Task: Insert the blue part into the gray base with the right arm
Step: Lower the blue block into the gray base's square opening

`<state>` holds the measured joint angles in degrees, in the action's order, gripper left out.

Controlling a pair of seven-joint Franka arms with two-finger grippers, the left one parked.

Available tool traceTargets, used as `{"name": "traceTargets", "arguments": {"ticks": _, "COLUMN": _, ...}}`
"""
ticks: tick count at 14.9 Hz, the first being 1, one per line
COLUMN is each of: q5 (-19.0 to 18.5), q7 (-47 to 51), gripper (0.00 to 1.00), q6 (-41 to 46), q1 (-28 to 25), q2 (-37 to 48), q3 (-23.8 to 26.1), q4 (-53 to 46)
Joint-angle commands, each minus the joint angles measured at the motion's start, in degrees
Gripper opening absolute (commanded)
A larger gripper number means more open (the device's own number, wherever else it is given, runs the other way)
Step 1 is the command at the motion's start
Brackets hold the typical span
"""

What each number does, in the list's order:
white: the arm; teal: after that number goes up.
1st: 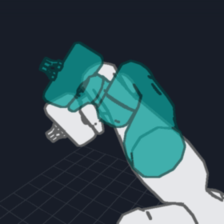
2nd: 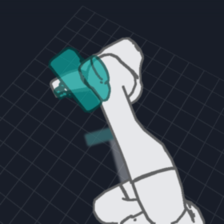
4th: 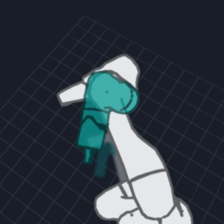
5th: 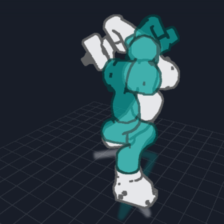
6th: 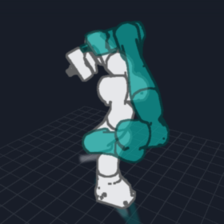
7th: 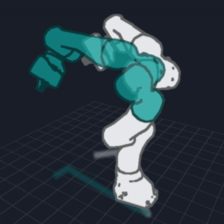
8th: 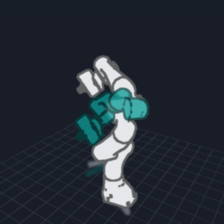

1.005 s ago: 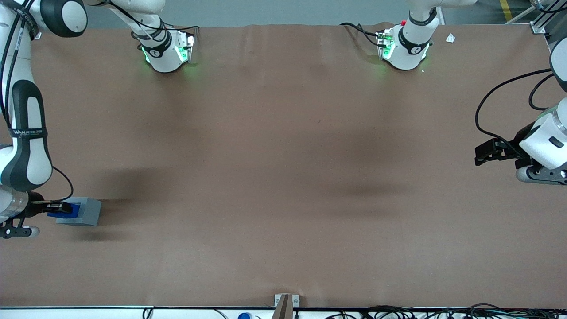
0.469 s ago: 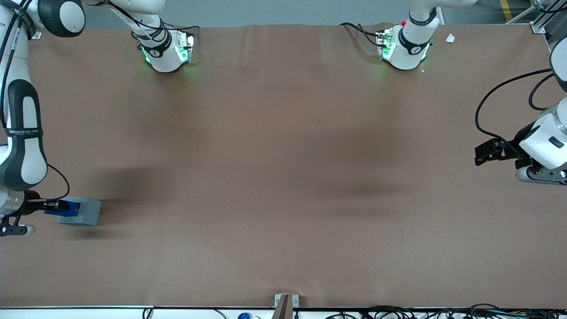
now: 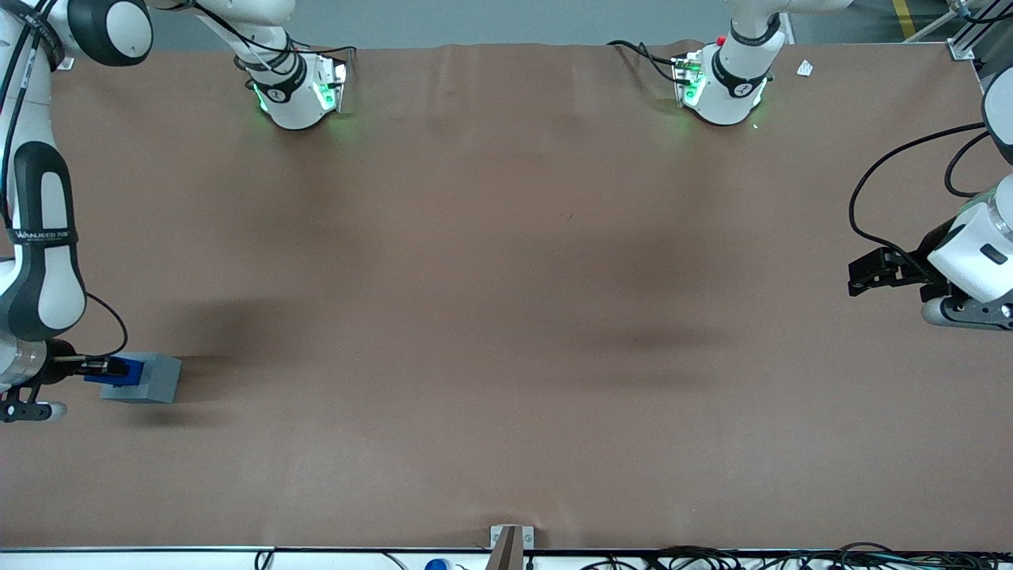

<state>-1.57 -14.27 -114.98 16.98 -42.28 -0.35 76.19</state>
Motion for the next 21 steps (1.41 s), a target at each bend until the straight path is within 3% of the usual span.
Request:
{"name": "traceTargets", "arguments": {"ticks": 1, "q5": 0.43, "q7": 1.26, "gripper": 0.0, "q6": 0.72, "q1": 0.33, "q2": 0.79, "q3": 0.52, "q4": 0.8}}
{"name": "traceTargets", "arguments": {"ticks": 7, "q5": 2.36, "q7": 2.23, "gripper": 0.0, "q6": 0.81, "q1": 0.16, "q2": 0.79, "q3": 0.44, "q4": 0.71}}
{"name": "traceTargets", "arguments": {"ticks": 21, "q5": 1.22, "q7": -1.19, "gripper": 0.0, "q6": 0.19, "q1": 0.24, "q2": 0.35, "q3": 0.35, "q4": 0.8}}
